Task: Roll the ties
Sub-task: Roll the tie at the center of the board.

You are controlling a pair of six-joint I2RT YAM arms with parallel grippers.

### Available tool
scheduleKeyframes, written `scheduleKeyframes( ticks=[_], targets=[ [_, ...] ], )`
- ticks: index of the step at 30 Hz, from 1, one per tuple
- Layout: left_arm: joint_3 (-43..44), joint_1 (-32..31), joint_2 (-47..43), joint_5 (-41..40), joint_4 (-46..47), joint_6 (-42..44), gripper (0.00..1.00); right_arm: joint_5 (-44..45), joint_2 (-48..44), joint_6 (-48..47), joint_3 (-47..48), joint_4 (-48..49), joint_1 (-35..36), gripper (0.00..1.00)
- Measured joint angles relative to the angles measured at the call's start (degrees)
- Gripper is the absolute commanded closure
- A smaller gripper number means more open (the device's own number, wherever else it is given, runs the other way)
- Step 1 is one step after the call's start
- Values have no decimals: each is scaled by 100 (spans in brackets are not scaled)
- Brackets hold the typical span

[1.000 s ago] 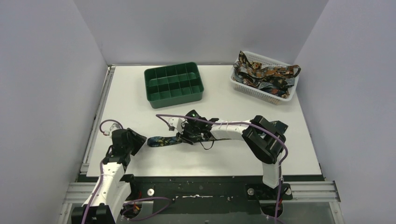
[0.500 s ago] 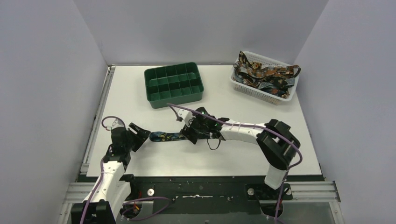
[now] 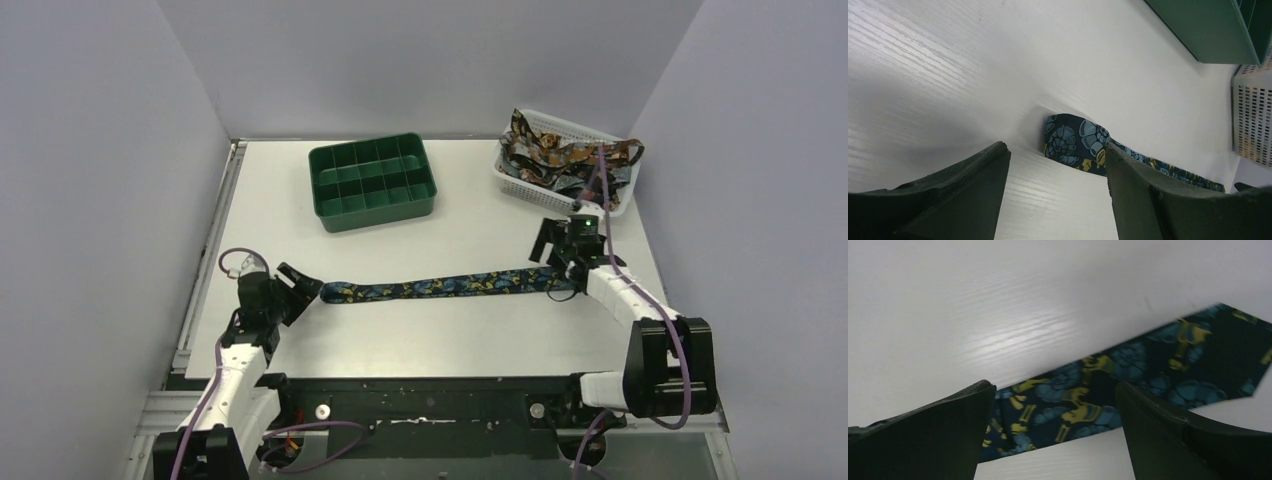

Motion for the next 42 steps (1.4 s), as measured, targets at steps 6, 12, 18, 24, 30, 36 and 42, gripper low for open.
scheduleKeyframes(
  ticks=[6,12,18,24,30,36,42],
  targets=[
    [0,26,90,11,0,-2,32,162,-107,452,-125,-527,-1272,15],
    [-26,28,90,22,33,-28,32,485,-166,824,-125,-525,-2015,29],
    [-57,31,33,31,37,-48,32,452,-179,1021,-199,-175,-2439,34],
    [-61,31,20,31,37,-48,33,186,127,1215,-201,299,-2719,43],
    [-61,31,-13,33,37,-48,33,-282,619,1274,-199,837,-2789,51],
    [-68,31,-57,66,39,-59,33,-625,1012,1268,-201,1040,-2828,61],
    [-151,31,-46,94,125,-120,33,-739,1082,1198,-201,1110,-2870,71]
  ],
)
